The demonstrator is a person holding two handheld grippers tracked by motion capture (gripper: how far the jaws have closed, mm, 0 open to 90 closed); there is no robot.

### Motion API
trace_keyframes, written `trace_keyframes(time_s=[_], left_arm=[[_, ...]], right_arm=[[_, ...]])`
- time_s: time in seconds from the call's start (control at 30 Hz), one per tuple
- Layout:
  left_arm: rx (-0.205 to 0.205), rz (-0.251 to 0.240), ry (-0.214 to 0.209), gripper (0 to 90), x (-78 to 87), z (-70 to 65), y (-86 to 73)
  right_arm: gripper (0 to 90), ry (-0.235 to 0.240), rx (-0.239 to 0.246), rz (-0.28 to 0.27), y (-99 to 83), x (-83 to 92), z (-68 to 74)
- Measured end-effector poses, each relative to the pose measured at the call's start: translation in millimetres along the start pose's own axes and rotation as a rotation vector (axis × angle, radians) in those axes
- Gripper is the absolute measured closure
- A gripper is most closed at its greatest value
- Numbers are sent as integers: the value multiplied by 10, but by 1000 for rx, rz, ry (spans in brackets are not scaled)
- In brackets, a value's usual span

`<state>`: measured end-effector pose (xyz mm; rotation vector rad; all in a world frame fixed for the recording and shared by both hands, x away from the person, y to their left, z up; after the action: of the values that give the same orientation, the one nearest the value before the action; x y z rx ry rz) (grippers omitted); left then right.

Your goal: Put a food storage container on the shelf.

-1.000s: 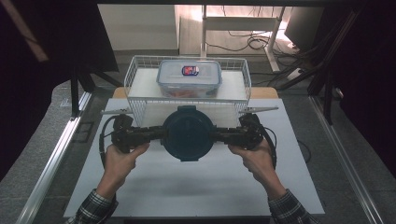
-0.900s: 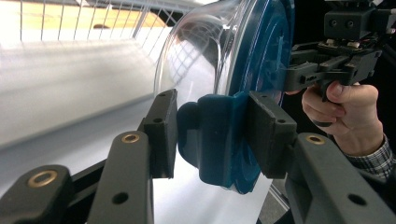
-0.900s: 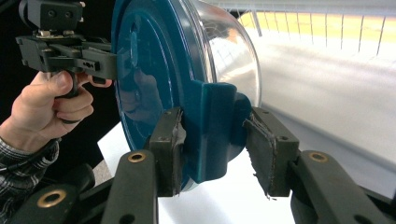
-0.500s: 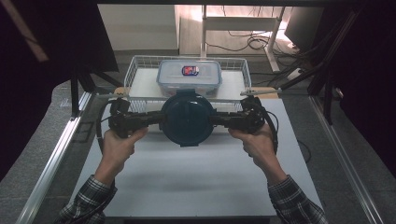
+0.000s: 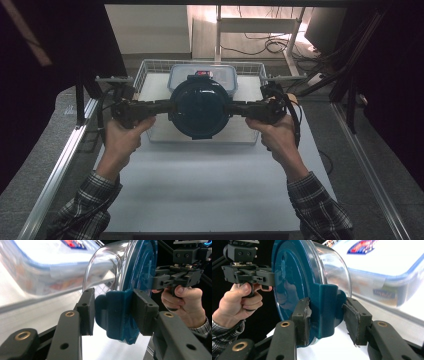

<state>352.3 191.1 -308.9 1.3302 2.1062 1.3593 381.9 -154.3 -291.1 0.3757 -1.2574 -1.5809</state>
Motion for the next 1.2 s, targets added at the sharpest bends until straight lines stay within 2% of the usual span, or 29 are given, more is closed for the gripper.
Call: trace_keyframes(time_s=[0.43,0.77,1.2], left_arm=[[-10,-19,7,564,-20,44,466],[4,-31,4,562,-94,182,677],[18,-37,8,560,-279,344,902]], right_arm=[[568,4,3,-50,414,-61,-51],[568,-12,-4,-55,649,-154,-134],[567,-40,-23,-75,819,-221,-307]])
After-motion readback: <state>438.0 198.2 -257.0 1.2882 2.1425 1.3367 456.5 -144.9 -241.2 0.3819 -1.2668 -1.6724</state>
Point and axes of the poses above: each handheld gripper's, and its own axes: x roughly backward along the jaws, y roughly out of its top, z roughly to its left, the point moved 1 cm from there along -x, roughly forward along the jaws, and after that the axes turned 6 degrees about -z, right-handed, at the moved point
